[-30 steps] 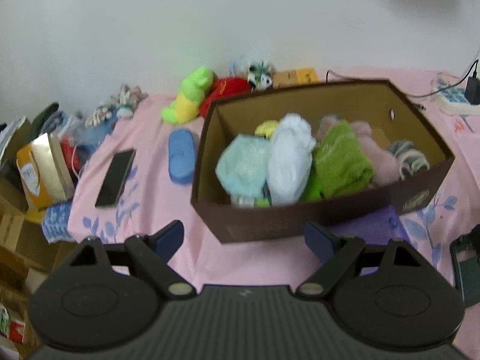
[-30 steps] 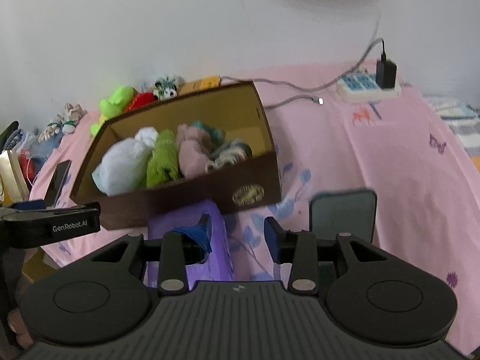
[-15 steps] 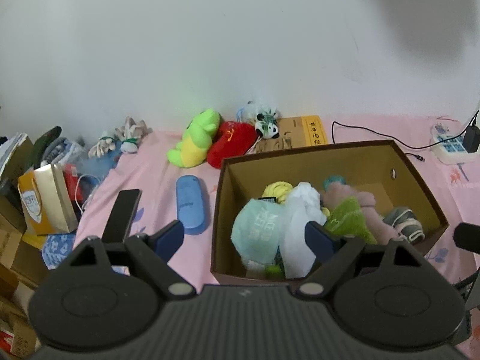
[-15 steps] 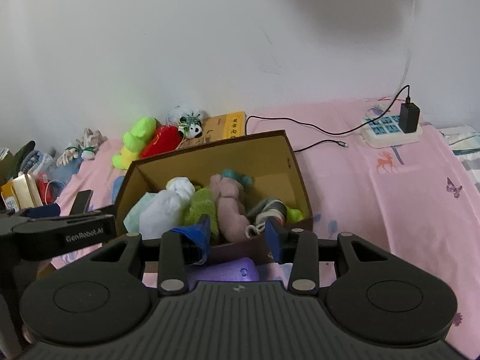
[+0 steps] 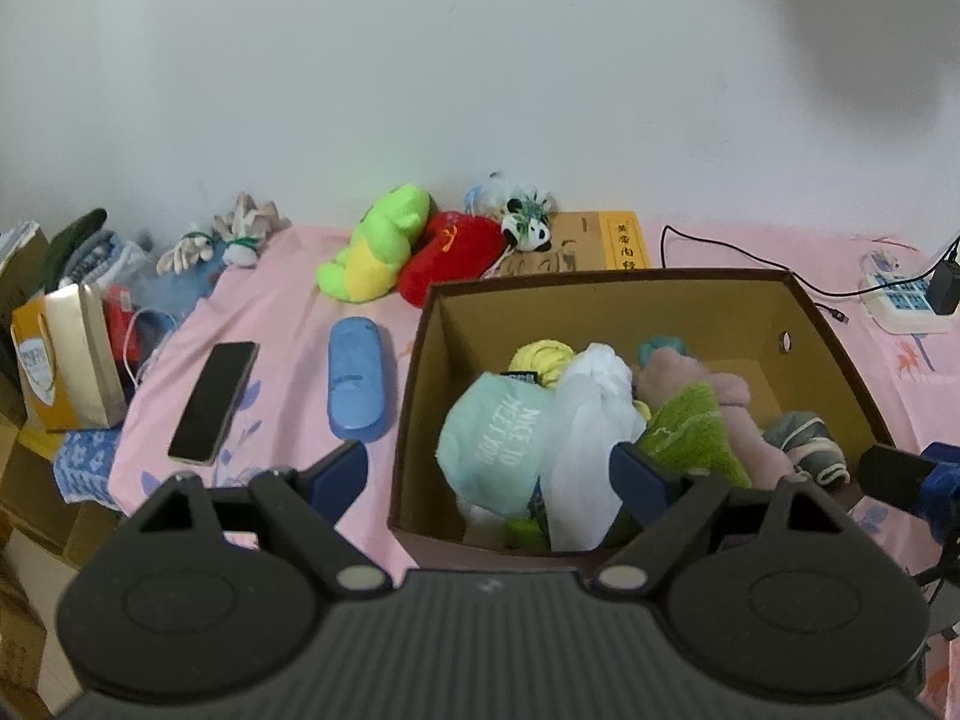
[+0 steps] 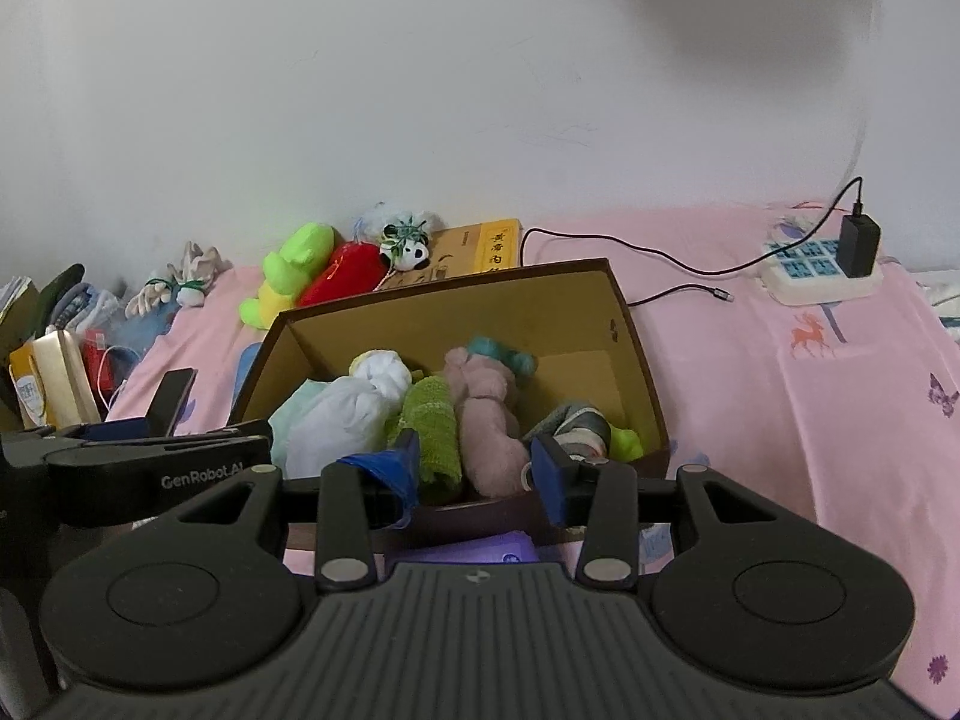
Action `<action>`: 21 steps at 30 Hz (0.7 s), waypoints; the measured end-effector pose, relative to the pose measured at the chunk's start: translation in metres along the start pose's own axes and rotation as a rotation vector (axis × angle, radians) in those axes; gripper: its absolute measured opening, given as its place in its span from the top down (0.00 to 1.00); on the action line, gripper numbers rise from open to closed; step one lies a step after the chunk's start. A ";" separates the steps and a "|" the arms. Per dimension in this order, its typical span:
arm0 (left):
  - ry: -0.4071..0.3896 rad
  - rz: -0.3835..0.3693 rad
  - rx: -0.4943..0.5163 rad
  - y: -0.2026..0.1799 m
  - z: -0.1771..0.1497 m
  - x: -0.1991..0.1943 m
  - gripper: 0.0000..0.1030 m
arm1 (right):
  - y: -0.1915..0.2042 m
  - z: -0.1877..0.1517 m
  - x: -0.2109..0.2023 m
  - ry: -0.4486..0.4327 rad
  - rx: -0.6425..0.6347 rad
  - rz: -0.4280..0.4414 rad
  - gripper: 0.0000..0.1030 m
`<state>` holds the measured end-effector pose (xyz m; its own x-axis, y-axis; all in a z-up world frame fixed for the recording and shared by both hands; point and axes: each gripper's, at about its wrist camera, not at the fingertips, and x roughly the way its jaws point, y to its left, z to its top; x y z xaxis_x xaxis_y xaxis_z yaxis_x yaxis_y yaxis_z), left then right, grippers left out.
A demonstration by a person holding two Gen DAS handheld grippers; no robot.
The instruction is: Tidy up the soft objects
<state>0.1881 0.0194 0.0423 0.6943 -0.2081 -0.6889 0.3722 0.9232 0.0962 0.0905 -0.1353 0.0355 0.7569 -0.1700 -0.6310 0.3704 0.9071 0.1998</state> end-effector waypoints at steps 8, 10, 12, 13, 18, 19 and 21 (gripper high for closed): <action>0.024 -0.009 -0.004 -0.004 -0.001 0.013 0.14 | -0.003 -0.002 0.013 -0.002 -0.005 0.009 0.75; 0.035 -0.009 -0.010 -0.003 -0.001 0.017 0.14 | -0.002 -0.004 0.016 -0.006 -0.026 -0.004 0.75; 0.046 -0.008 -0.014 -0.002 -0.002 0.020 0.14 | -0.002 -0.007 0.019 -0.003 -0.040 -0.005 0.75; 0.050 -0.009 -0.016 -0.002 -0.003 0.021 0.14 | -0.003 -0.008 0.020 0.001 -0.042 -0.003 0.75; 0.070 -0.017 -0.013 -0.003 -0.006 0.026 0.14 | -0.006 -0.009 0.024 0.007 -0.047 -0.019 0.75; 0.073 -0.019 -0.015 -0.003 -0.006 0.026 0.14 | -0.007 -0.009 0.025 0.008 -0.045 -0.024 0.75; 0.077 -0.020 -0.015 -0.003 -0.007 0.026 0.14 | -0.008 -0.009 0.026 0.012 -0.041 -0.035 0.75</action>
<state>0.2010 0.0133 0.0190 0.6371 -0.2012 -0.7440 0.3756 0.9240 0.0718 0.1023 -0.1438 0.0111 0.7373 -0.1975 -0.6461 0.3741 0.9157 0.1469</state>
